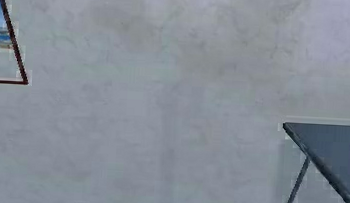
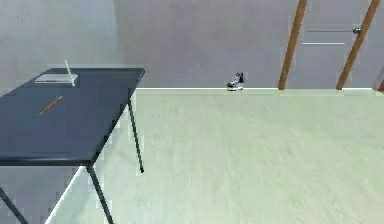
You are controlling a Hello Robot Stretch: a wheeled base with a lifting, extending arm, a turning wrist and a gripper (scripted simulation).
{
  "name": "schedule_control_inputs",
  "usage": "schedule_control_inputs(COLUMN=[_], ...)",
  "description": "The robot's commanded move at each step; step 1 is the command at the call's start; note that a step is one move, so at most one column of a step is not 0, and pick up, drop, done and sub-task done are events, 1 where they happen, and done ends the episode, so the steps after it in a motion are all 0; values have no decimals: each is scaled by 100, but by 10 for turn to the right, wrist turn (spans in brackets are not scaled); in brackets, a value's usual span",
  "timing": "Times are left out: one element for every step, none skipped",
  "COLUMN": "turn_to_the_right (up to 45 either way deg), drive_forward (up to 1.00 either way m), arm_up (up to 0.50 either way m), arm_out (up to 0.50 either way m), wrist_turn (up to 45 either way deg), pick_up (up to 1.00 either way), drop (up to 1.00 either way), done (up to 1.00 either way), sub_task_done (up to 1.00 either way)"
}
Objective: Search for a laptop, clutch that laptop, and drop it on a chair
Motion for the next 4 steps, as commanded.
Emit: schedule_control_inputs(turn_to_the_right=[-450,-450,-210,0], drive_forward=[0,0,0,100], arm_up=[0,0,0,0], arm_out=[0,0,0,0], wrist_turn=[0,0,0,0], pick_up=[0,0,0,0], drop=[0,0,0,0], done=[0,0,0,0], sub_task_done=[0,0,0,0])
